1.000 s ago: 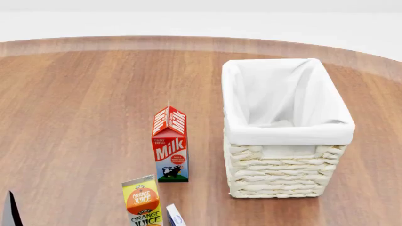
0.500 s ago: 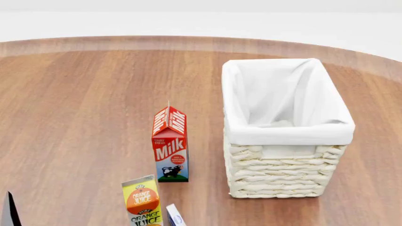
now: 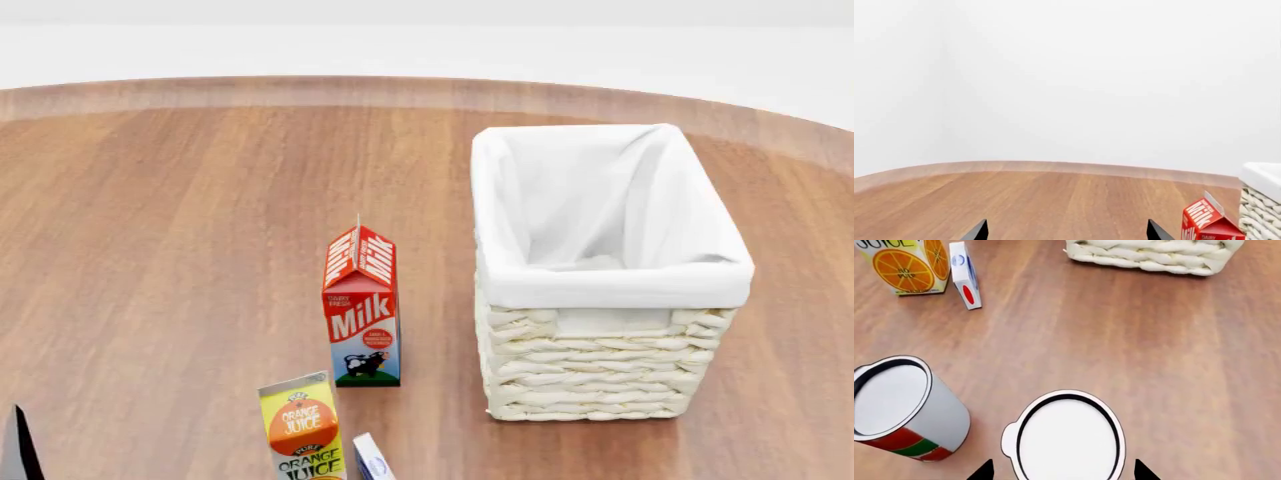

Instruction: Pick up the alphabet soup, and put it in the basket.

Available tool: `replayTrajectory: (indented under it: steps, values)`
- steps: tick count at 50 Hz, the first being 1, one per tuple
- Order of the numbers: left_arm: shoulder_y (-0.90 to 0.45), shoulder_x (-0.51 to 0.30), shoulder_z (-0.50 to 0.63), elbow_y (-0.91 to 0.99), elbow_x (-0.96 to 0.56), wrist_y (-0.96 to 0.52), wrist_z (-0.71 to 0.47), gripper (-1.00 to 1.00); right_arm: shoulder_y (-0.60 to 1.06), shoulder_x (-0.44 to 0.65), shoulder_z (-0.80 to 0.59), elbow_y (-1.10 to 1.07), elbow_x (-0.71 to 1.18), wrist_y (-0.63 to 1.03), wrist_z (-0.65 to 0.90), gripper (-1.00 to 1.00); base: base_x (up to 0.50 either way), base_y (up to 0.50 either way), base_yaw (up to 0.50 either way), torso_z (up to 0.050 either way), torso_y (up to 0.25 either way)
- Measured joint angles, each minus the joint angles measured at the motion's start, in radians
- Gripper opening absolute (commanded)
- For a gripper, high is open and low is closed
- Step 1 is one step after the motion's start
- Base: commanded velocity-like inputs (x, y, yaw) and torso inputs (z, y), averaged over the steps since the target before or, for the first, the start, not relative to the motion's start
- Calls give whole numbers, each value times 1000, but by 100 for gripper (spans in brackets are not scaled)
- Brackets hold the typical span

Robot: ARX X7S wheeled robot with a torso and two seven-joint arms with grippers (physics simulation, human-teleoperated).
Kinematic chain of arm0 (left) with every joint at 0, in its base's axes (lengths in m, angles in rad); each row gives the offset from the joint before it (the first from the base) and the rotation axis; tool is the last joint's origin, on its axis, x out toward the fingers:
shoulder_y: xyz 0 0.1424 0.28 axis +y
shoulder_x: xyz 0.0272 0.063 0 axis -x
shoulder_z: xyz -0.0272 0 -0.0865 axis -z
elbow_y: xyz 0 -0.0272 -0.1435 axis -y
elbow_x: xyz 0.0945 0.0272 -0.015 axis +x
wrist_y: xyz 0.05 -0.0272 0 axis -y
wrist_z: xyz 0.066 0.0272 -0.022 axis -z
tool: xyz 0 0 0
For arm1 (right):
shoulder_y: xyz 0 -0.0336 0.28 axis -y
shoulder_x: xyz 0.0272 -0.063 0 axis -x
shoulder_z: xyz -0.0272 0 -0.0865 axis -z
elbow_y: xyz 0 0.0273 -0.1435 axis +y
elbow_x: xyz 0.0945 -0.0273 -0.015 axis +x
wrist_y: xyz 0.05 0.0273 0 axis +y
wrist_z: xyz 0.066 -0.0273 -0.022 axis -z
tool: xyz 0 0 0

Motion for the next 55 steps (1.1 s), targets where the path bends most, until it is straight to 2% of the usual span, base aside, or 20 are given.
replayTrajectory:
  steps: [50, 51, 55]
  values:
    - [9, -16, 9, 9, -11, 12, -12, 100, 27, -17, -30, 65, -9, -12, -19, 100, 0, 0, 0, 0, 0]
    - [10, -16, 9, 9, -11, 12, -12, 100, 27, -17, -30, 65, -10, -13, -19, -100, 0, 0, 0, 0, 0]
    - [11, -17, 10, 9, -12, 14, -13, 100, 25, -15, -28, 65, -17, -17, -13, -100, 0, 0, 0, 0, 0]
